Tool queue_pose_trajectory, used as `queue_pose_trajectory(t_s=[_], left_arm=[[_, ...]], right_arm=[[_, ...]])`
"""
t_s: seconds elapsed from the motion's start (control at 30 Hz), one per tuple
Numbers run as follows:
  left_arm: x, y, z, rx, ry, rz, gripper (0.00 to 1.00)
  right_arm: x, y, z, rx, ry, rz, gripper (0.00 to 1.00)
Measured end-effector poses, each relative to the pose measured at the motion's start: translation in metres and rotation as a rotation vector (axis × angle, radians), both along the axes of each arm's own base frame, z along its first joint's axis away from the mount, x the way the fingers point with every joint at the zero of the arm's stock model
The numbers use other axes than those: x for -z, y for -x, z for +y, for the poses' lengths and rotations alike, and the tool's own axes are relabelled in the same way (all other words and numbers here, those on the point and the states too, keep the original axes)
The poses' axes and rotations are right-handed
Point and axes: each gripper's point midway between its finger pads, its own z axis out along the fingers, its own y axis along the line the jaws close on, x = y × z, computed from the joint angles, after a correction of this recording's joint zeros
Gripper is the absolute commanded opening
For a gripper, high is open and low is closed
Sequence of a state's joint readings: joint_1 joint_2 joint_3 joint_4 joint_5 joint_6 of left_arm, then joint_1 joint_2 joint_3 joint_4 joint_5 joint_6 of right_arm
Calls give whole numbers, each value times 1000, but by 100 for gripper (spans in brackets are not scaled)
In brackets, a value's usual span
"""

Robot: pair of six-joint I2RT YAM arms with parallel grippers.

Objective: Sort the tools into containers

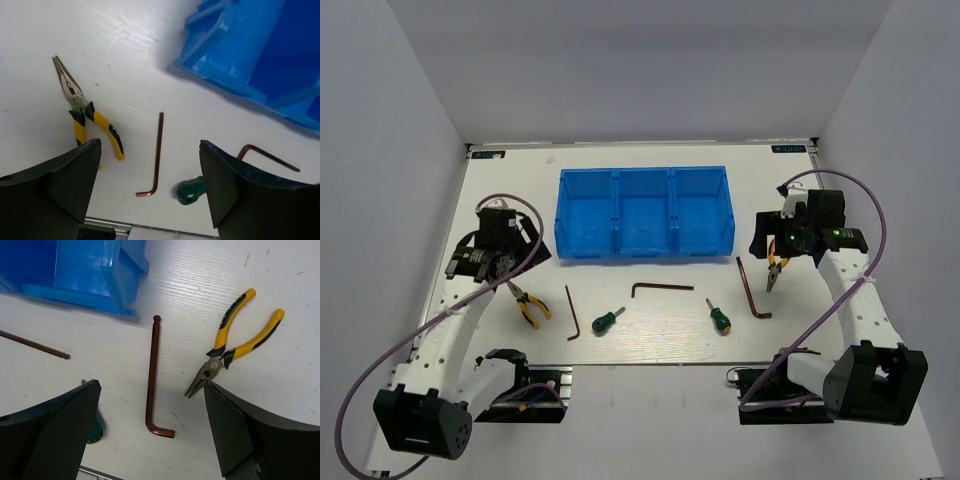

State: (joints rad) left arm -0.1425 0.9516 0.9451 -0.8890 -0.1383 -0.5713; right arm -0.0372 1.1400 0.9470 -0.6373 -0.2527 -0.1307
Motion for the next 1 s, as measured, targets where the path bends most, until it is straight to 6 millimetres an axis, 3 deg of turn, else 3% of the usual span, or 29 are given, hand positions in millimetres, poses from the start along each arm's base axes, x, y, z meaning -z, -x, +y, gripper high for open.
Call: queue_pose_trajectory(t_s=[0.07, 0.1, 0.17, 0.2, 0.23, 0.3, 0.33, 0.37, 0.4, 0.43, 0.47, 0.53, 0.57, 0.67, 1.0], left_arm=[[18, 5, -3, 0, 8, 62, 83], [24, 8, -4, -3, 12, 83, 83], [34, 15, -4, -4, 18, 114, 81], [37, 19, -5, -9, 22, 126, 75], [38, 20, -5, -15, 27, 128, 69], [39, 21, -5, -29, 38, 127, 52], [40, 21, -6, -34, 43, 123, 34], [41, 21, -6, -42, 50, 121, 27], [44, 22, -6, -46, 54, 125, 20], [47, 24, -6, -50, 57, 130, 17], [51, 26, -6, -55, 60, 139, 17], [59, 29, -7, -61, 64, 160, 24], [62, 30, -7, -65, 66, 168, 45], [75, 34, -8, -88, 76, 210, 55], [108, 38, -7, -128, 66, 336, 56]], right_arm=[[2, 1, 1, -5, -6, 5, 90], [3, 2, 2, -12, -10, 6, 86], [4, 4, 5, -29, -20, 7, 67], [5, 6, 8, -45, -29, 4, 22], [6, 8, 10, -65, -31, 1, 0], [6, 12, 15, -89, -52, 1, 0], [7, 13, 17, -97, -61, 4, 0], [7, 14, 18, -105, -67, 4, 0], [8, 14, 19, -112, -72, 5, 19], [8, 15, 20, -119, -75, 7, 77], [10, 16, 22, -121, -81, 11, 83], [11, 16, 22, -132, -80, 12, 80], [11, 16, 22, -137, -81, 10, 75], [15, 18, 24, -140, -88, 18, 66], [28, 26, 26, -142, -105, 52, 63]])
